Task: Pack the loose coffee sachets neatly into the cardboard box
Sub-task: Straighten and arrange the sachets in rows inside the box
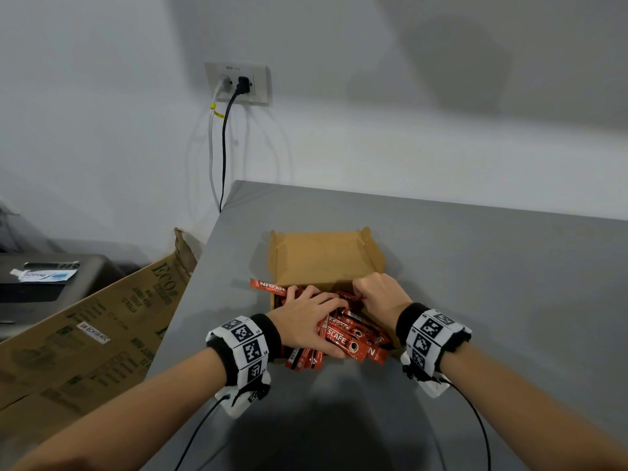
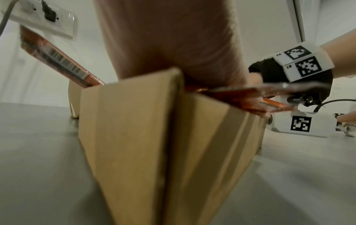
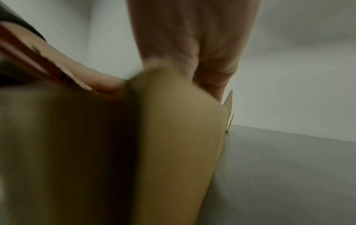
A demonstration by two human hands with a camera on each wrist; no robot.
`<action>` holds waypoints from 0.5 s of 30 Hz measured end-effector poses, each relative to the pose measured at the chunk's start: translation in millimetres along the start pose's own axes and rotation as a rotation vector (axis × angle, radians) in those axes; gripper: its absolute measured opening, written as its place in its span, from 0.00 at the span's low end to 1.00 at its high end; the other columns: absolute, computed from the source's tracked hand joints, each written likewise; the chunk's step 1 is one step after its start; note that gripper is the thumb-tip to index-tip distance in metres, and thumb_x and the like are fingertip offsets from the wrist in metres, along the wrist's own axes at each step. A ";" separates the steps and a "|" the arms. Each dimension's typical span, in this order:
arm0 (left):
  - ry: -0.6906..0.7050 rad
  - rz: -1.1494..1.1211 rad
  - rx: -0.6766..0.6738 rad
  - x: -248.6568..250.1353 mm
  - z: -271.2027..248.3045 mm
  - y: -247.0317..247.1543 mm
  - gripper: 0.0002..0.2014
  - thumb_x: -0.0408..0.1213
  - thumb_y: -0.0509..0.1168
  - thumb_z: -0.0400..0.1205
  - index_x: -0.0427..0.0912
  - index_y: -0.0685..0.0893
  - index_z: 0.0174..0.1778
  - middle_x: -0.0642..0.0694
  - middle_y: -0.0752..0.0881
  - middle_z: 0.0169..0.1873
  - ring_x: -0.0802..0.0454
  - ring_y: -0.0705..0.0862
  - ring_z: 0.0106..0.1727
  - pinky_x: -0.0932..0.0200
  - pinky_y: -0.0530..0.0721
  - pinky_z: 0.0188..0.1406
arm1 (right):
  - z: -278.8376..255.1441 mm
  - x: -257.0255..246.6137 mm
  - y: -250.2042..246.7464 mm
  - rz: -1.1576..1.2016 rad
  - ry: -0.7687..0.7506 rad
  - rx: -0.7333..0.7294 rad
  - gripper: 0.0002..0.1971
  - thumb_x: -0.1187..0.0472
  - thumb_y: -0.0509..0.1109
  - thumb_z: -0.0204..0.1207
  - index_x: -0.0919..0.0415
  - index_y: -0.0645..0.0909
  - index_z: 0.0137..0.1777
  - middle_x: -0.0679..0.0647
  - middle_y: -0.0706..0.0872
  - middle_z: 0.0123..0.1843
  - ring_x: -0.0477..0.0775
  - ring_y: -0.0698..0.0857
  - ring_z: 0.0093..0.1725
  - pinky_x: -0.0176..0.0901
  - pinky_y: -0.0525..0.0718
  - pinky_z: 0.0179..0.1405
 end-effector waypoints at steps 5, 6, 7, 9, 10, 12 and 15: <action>0.023 -0.005 0.003 -0.9 -0.3 1.4 0.43 0.69 0.65 0.68 0.57 0.59 0.77 0.55 0.65 0.77 0.49 0.59 0.75 0.38 0.47 0.75 | 2.2 7.3 2.7 0.063 -0.006 0.023 0.10 0.74 0.59 0.76 0.65 0.81 0.48 0.61 0.87 0.49 0.61 0.84 0.49 0.47 0.81 0.47; 0.032 -0.007 0.005 -1.3 -0.3 1.8 0.44 0.70 0.64 0.67 0.57 0.60 0.76 0.56 0.66 0.76 0.49 0.60 0.75 0.38 0.47 0.75 | 2.0 7.9 2.7 0.026 -0.009 0.044 0.10 0.72 0.60 0.77 0.63 0.82 0.50 0.59 0.87 0.49 0.60 0.84 0.49 0.46 0.80 0.48; 0.039 -0.009 0.006 -2.0 -0.6 2.4 0.44 0.71 0.62 0.66 0.57 0.60 0.76 0.56 0.66 0.75 0.49 0.60 0.75 0.39 0.47 0.74 | 1.6 8.3 2.4 -0.027 -0.015 0.070 0.09 0.69 0.60 0.78 0.60 0.82 0.51 0.57 0.88 0.50 0.59 0.84 0.50 0.45 0.78 0.49; 0.050 -0.014 0.007 -3.0 -0.9 3.4 0.43 0.71 0.61 0.65 0.58 0.61 0.76 0.57 0.68 0.74 0.50 0.60 0.74 0.40 0.48 0.74 | 0.4 8.5 1.7 -0.113 -0.021 0.108 0.09 0.66 0.62 0.79 0.57 0.83 0.52 0.55 0.87 0.50 0.57 0.82 0.53 0.44 0.74 0.52; 0.053 -0.016 0.004 -3.3 -1.0 3.9 0.43 0.71 0.61 0.65 0.58 0.61 0.75 0.57 0.68 0.74 0.50 0.60 0.74 0.41 0.48 0.74 | -0.3 9.0 1.8 -0.126 -0.015 0.112 0.09 0.66 0.63 0.78 0.57 0.83 0.53 0.55 0.87 0.51 0.57 0.81 0.53 0.44 0.73 0.51; 0.057 -0.018 -0.004 -3.4 -0.8 4.3 0.42 0.71 0.62 0.66 0.59 0.61 0.75 0.57 0.67 0.75 0.50 0.60 0.74 0.41 0.47 0.74 | -2.1 10.1 3.4 -0.121 -0.009 0.121 0.08 0.67 0.63 0.77 0.59 0.82 0.51 0.55 0.86 0.52 0.58 0.80 0.54 0.45 0.75 0.50; 0.058 -0.016 -0.019 -3.2 0.4 3.4 0.42 0.70 0.62 0.66 0.60 0.60 0.76 0.57 0.65 0.76 0.49 0.59 0.74 0.41 0.47 0.74 | -5.8 14.8 4.4 -0.101 0.024 0.183 0.03 0.64 0.69 0.74 0.60 0.79 0.46 0.56 0.83 0.53 0.59 0.80 0.54 0.48 0.76 0.51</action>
Point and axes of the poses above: each hand's wrist, its own z-axis towards the middle knuckle, its own y-axis out of the palm, x = y × z, the point moved 4 cm from there along z, towards the middle knuckle
